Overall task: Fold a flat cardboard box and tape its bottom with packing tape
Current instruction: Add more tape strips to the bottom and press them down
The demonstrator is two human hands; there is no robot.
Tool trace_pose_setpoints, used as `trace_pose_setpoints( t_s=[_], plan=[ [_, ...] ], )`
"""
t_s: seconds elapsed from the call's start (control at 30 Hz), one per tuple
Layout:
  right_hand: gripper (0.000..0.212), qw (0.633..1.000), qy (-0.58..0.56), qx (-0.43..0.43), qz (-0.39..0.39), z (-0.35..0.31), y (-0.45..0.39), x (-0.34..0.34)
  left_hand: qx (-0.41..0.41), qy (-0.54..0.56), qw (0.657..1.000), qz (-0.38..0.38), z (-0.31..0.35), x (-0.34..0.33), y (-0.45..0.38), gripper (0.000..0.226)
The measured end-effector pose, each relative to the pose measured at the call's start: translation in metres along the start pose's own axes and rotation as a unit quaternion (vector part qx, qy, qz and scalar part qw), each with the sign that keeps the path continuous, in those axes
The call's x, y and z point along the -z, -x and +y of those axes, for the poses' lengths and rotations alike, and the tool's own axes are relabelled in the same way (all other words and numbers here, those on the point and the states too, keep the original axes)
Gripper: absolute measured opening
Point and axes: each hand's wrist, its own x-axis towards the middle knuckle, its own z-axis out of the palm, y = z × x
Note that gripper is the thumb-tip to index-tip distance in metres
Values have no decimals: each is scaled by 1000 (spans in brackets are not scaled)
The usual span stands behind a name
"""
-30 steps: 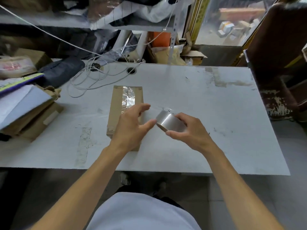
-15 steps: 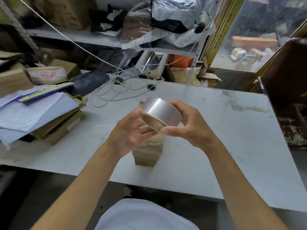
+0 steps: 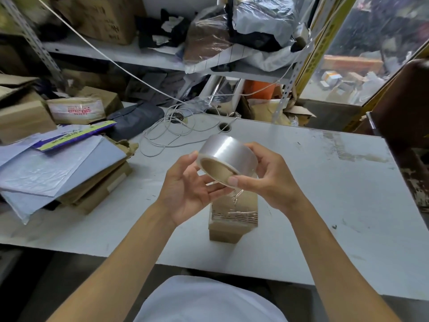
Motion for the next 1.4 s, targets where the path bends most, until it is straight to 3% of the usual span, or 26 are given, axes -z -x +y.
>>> trace_pose_setpoints(
  t_s=[0.1,0.23,0.37,0.53,0.63,0.7,0.87,0.97,1.13,1.2,1.4],
  plan=[
    [49,1000,19,-3,16,1,-1,-3,-20,-24,999,18,4,1,0,85],
    [54,998,61,-12,30,-5,-4,-1,-127,-229,963,70,10,-15,0,59],
    [52,994,111,-3,22,-12,-9,1,-220,-395,884,124,10,-25,1,82],
    [40,985,166,32,17,-14,-14,-1,-296,-574,748,154,20,-29,4,91],
    [40,985,167,47,23,-13,-16,-2,-303,-620,709,148,26,-29,4,93],
    [43,991,121,39,31,-13,-17,-5,-284,-609,726,149,30,-25,3,95],
    [46,999,5,36,27,-10,-18,-11,-238,-449,855,101,38,-18,2,89],
    [46,999,11,23,24,-9,-20,-14,-256,-442,853,112,35,-18,2,85],
    [41,994,95,14,49,-12,-27,-15,-272,-512,800,152,29,-18,1,84],
    [43,996,70,7,52,-12,-26,-16,-275,-525,791,154,30,-18,2,82],
    [46,998,-21,3,53,-6,-21,-15,-246,-426,860,136,36,-16,7,65]
  ],
)
